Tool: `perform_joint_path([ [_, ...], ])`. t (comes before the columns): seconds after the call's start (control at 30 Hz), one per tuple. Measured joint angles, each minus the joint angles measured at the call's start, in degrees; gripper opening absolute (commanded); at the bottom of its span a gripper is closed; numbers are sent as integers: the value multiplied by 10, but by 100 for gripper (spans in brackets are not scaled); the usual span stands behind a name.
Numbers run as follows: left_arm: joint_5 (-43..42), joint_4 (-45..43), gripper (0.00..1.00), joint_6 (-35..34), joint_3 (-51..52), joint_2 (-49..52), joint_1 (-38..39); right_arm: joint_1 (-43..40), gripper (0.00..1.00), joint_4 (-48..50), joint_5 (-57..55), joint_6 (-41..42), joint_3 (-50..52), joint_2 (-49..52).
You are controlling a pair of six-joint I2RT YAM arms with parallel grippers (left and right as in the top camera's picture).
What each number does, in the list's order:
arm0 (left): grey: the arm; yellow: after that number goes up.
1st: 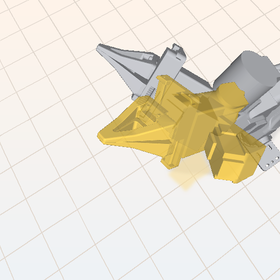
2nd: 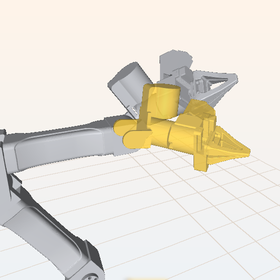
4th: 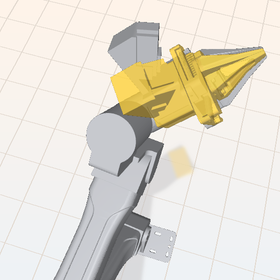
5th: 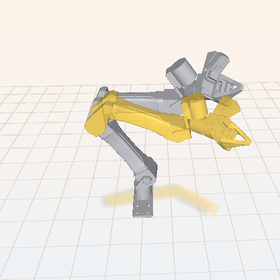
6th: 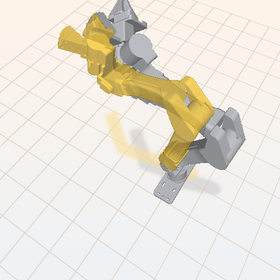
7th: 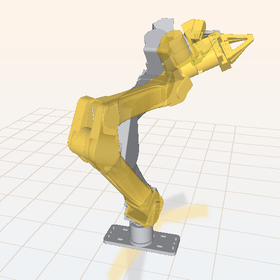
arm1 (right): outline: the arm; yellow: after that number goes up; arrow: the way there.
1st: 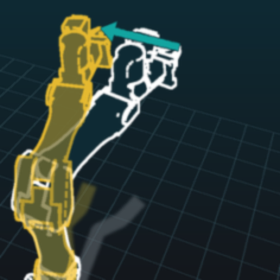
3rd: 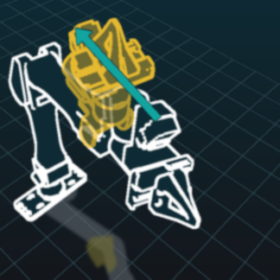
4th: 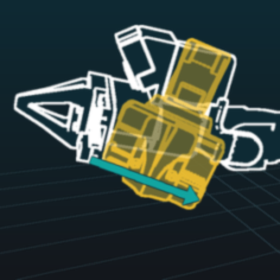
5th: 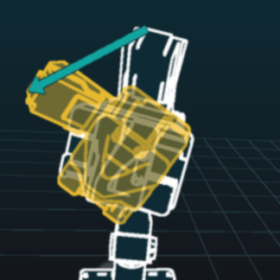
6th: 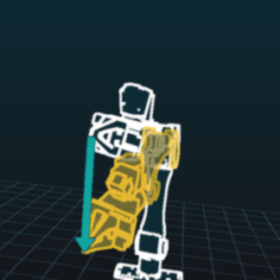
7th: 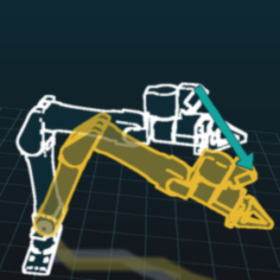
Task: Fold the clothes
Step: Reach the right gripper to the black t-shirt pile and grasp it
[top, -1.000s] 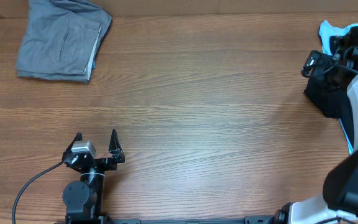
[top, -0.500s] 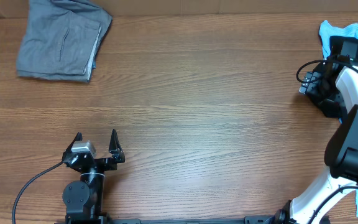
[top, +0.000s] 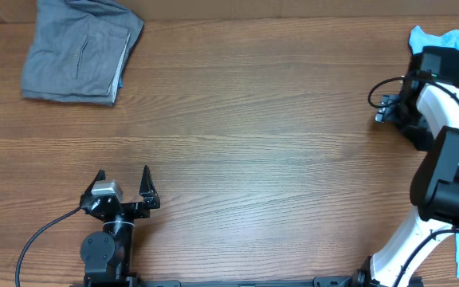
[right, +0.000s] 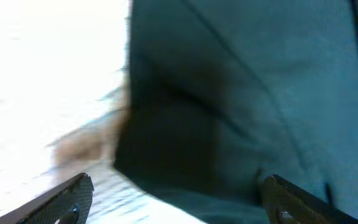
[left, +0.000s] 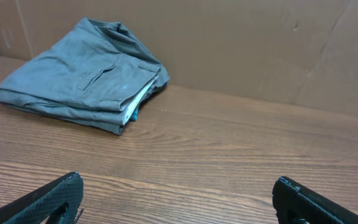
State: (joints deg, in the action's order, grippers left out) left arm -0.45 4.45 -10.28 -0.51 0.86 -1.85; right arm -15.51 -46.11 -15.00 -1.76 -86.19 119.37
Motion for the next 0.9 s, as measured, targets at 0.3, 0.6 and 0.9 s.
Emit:
perform_joint_path([
  [0.3, 0, 0, 100, 0, 0, 0, 0, 10, 87, 22, 0, -10, 7, 1],
  [0.6, 0, 0, 100, 0, 0, 0, 0, -2, 86, 37, 0, -13, 12, 1],
  [0.9, 0, 0, 100, 0, 0, 0, 0, -2, 83, 81, 7, -11, 45, 1],
])
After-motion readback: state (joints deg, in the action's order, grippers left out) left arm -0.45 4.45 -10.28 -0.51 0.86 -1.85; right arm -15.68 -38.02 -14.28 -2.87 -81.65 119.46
